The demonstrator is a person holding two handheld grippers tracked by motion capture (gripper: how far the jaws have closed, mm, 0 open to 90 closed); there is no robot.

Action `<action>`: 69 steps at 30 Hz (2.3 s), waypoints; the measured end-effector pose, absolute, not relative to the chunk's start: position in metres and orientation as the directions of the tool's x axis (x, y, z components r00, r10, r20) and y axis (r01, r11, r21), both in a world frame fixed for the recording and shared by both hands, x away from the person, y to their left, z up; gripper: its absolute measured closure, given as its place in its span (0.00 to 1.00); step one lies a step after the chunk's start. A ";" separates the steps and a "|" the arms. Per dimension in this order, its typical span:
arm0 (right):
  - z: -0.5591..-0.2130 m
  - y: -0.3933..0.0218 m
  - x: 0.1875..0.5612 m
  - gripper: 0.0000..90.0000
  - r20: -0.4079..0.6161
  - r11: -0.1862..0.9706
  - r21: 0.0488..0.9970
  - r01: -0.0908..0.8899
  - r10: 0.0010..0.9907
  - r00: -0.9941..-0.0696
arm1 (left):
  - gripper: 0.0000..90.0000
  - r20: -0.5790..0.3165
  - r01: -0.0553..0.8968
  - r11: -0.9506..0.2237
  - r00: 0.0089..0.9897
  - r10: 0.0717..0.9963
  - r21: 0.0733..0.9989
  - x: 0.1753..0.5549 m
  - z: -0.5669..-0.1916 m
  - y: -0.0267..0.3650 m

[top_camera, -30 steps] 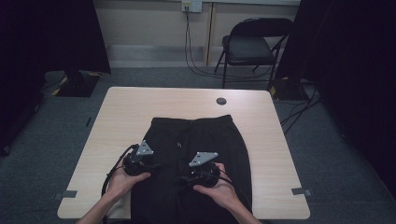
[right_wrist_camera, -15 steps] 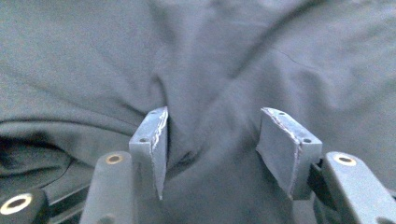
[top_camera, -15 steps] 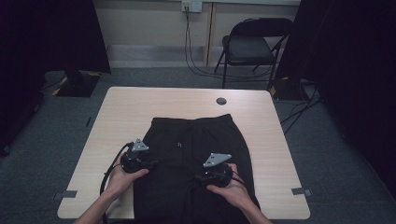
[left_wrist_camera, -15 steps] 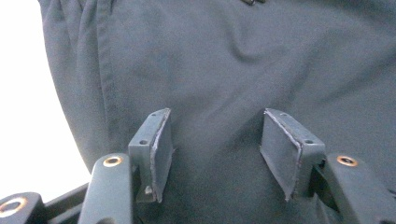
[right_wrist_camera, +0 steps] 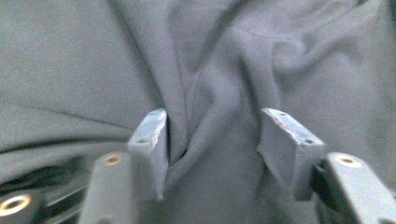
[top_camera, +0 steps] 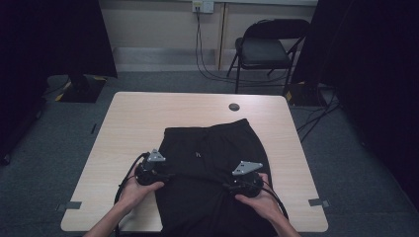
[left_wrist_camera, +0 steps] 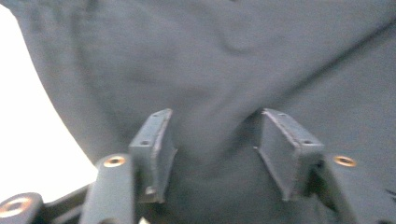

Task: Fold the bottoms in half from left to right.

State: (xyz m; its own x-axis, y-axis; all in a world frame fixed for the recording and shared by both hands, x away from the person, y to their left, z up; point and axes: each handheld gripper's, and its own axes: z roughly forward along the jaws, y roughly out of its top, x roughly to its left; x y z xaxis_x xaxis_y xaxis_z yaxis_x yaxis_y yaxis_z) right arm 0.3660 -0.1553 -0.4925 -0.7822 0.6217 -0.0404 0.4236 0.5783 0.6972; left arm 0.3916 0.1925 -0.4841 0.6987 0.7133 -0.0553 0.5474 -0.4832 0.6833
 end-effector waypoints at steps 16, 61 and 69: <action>-0.459 -0.036 0.315 0.57 0.042 0.582 0.752 0.310 0.426 -0.904 | 0.66 -0.008 0.508 -0.494 0.703 0.711 0.705 0.418 -0.492 0.198; -0.499 0.053 0.300 0.65 -0.007 0.633 0.742 0.219 0.335 -0.942 | 0.55 -0.007 0.521 -0.501 0.698 0.716 0.690 0.412 -0.490 0.191; -0.492 0.039 0.305 1.00 -0.058 0.626 0.753 0.204 0.372 -0.926 | 0.53 -0.016 0.497 -0.453 0.687 0.727 0.740 0.410 -0.479 0.195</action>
